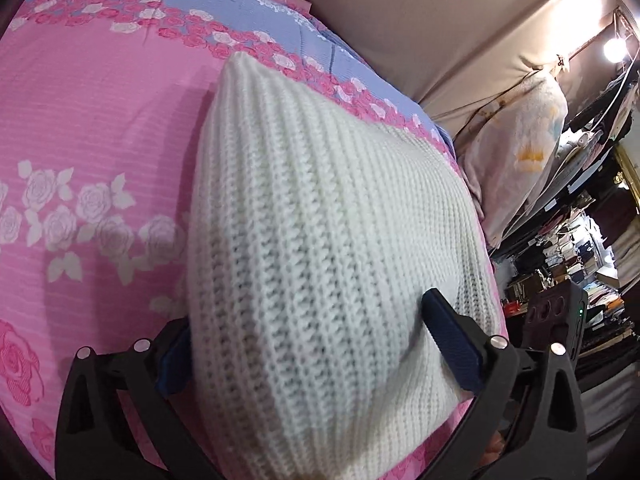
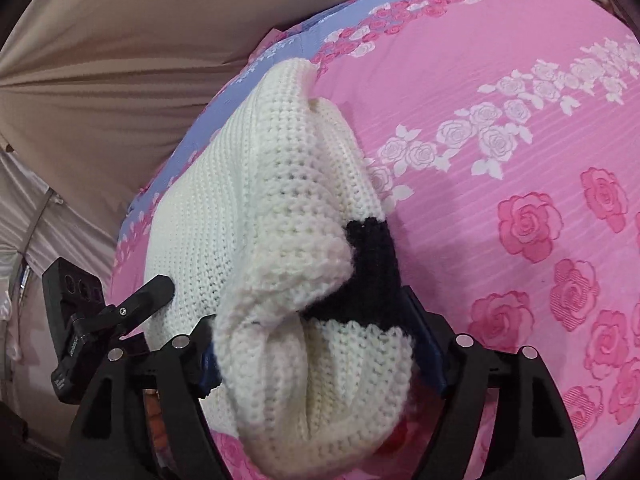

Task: Fold small clothes

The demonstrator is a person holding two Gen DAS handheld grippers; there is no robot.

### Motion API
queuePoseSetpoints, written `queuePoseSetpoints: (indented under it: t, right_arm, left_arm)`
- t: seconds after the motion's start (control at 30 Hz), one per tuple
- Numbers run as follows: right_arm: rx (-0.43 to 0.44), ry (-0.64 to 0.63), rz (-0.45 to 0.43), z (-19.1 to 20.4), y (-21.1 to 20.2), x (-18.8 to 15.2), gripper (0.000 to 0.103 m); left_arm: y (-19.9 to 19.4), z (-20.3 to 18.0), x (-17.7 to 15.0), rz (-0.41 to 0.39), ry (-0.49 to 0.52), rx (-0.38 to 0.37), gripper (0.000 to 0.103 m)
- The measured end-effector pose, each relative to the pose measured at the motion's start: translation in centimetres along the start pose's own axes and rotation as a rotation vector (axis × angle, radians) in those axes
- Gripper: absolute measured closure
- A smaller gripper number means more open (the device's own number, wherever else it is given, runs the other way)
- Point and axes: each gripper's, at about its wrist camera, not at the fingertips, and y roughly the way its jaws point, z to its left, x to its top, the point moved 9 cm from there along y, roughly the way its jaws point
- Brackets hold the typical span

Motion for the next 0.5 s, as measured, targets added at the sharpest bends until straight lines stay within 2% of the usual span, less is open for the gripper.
queuePoseSetpoints:
  t: [0.07,0.13,0.23,0.3,0.4,0.5]
  right_arm:
    - [0.026,0.010,0.000,0.3,0.5,0.6,0.025]
    - [0.053,0.028,0.003,0.5,1.0,1.1,0.034]
    - [0.104,0.037,0.001,1.4,1.2,1.7,0.058]
    - [0.081,-0.023,-0.042,2.7,-0.1,2.2,0.062]
    - [0.063,-0.103,-0.127,5.4,-3.4,2.8,0.064]
    - [0.055,-0.150,-0.241,7.7,-8.2,3.7,0.064]
  left_arm:
    - [0.3,-0.1,0.4,0.001,-0.012,0.001,0.005]
    - [0.5,-0.1,0.8,0.005,-0.041,-0.013,0.007]
    - [0.2,-0.5,1.4,-0.005,-0.040,-0.005,0.027]
    - [-0.8,-1.8,1.9,-0.025,0.002,-0.033,0.049]
    - [-2.9,-4.8,2.6,-0.055,0.073,-0.076,0.051]
    - [-5.5,-8.1,3.2,-0.079,0.118,-0.163,0.051]
